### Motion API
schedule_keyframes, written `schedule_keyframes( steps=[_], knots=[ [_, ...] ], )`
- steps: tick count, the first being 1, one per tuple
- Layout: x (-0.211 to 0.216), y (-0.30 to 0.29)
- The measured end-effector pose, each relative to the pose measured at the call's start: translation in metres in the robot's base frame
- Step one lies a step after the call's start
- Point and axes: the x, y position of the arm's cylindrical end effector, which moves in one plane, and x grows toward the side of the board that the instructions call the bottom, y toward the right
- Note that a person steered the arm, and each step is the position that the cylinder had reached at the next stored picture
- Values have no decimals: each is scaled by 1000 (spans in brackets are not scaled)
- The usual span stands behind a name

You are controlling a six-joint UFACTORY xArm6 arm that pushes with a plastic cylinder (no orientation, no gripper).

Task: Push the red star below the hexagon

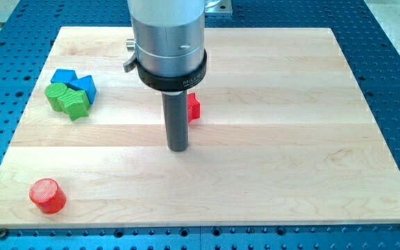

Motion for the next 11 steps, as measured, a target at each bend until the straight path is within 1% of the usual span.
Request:
schedule_keyframes(
  steps=[1, 2, 3, 4, 5, 6, 7, 8, 9, 10, 11],
  knots=[
    [-80, -2],
    [-124, 1],
    [-122, 1],
    [-78, 8],
    [-16, 22],
    [-31, 49],
    [-82, 71],
    [-108, 70],
    [-152, 60],
    [-142, 52],
    [-112, 68]
  ],
)
